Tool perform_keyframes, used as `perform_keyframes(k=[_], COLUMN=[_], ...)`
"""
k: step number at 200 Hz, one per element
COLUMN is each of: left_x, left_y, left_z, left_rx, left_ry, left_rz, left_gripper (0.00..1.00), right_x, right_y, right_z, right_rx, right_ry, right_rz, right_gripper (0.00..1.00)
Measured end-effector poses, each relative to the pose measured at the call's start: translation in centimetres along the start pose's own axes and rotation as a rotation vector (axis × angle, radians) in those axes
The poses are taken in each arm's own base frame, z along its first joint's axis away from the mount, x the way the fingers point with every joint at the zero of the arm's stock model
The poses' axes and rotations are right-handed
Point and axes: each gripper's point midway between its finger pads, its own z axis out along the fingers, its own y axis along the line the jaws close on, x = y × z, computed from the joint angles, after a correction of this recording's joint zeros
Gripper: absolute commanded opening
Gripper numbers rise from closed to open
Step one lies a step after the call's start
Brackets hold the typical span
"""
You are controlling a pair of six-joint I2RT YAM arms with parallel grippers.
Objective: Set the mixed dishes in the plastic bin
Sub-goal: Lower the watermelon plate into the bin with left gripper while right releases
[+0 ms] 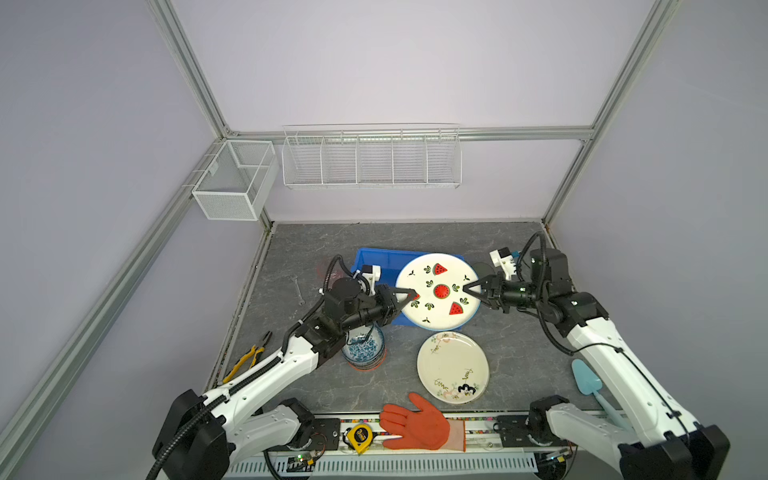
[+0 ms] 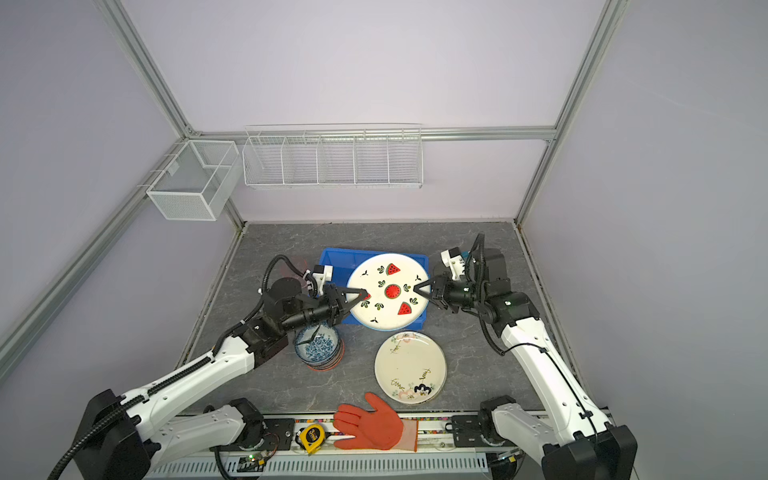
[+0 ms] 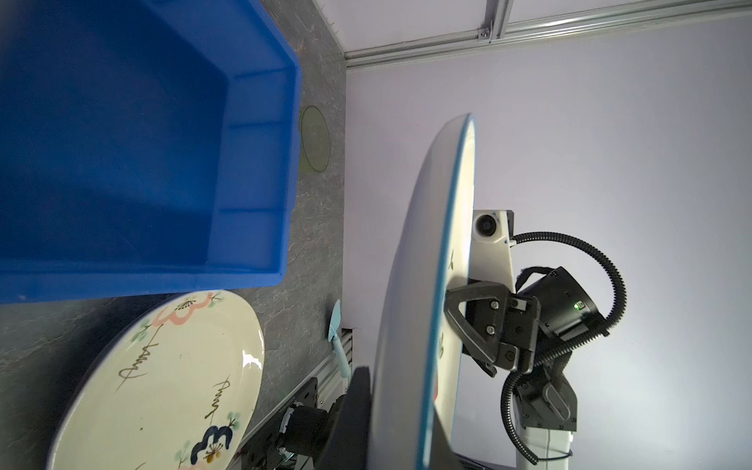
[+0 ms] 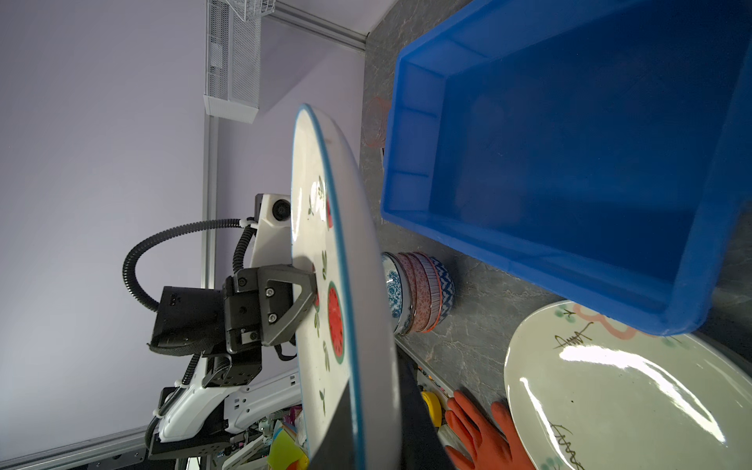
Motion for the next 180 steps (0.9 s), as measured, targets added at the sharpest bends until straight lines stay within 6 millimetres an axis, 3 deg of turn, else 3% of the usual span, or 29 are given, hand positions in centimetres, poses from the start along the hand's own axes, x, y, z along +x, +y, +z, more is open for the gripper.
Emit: perform_keyframes(k=[35, 99, 152, 180], left_x=[-0.3, -1.5, -2.6, -4.6], left_y=[0.2, 1.5, 4.2, 5.2], left_z=[-0.2, -0.7, -1.5, -1.8], left_rx=[-0.003, -0.048, -0.147, -0.199], left_ry=[0.0, -0.022, -0.027, -0.039], left_rz=[-0.02, -0.052, -0.064, -0.066], left_gripper=[0.0, 0.0, 0.0, 0.0], right_x=[-0.1, -0.2, -0.1, 0.1], right_y=[0.2, 0.3, -0.2, -0.4], right_z=[0.0, 0.0, -0.1, -0.4], right_rx=[-0.009, -0.009, 0.016, 0.037], right_ry=[-0.003, -0.006, -0.013, -0.018], right_rz=[-0.031, -0.062, -0.076, -0.084], right_gripper=[0.25, 0.48, 0.6, 0.65])
